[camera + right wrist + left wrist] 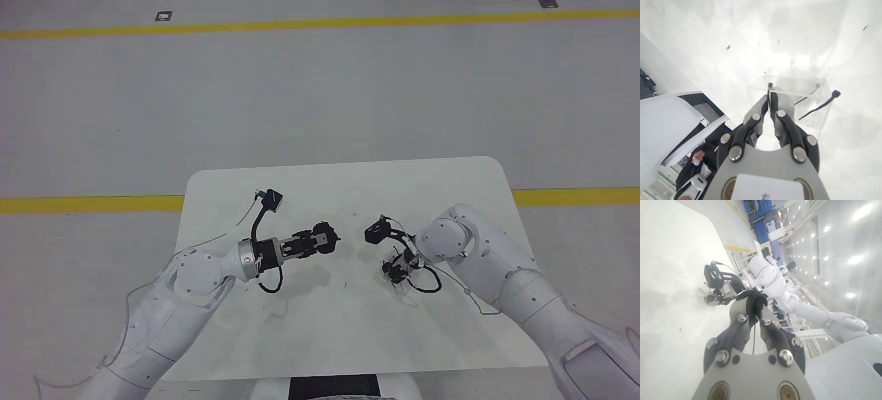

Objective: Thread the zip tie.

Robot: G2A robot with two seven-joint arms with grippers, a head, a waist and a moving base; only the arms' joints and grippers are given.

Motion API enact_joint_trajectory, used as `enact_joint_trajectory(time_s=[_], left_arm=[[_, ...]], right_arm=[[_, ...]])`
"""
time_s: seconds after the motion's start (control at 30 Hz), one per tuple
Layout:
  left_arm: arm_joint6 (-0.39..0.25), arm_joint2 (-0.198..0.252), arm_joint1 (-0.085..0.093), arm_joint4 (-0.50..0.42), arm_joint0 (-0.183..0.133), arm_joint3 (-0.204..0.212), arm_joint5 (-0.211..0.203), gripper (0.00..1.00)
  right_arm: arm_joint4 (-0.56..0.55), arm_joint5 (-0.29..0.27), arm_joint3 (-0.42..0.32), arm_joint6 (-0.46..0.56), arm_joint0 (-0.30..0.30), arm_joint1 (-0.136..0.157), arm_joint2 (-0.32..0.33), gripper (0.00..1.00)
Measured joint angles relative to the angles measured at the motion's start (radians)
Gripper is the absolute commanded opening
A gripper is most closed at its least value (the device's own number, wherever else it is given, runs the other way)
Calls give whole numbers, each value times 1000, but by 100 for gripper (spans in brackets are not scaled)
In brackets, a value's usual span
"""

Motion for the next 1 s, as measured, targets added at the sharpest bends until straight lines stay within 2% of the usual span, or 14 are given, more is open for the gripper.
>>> enact_joint_trajectory(time_s=[0.17, 0.33, 0.53, 0.87, 1.0], left_arm=[[0, 0, 0, 0, 0, 0, 0, 0], [0, 0, 0, 0, 0, 0, 0, 0], [0, 0, 0, 0, 0, 0, 0, 0], [0, 0, 0, 0, 0, 0, 0, 0], [0, 0, 0, 0, 0, 0, 0, 0]], right_arm=[[1, -1, 1, -9, -1, 2, 8, 0], [-6, 5, -36, -21, -21, 18, 43, 0], [-6, -11, -133, -56, -85, 54, 130, 0], [13, -60, -337, -135, -245, 117, 309, 0], [13, -59, -396, -171, -286, 131, 342, 0]])
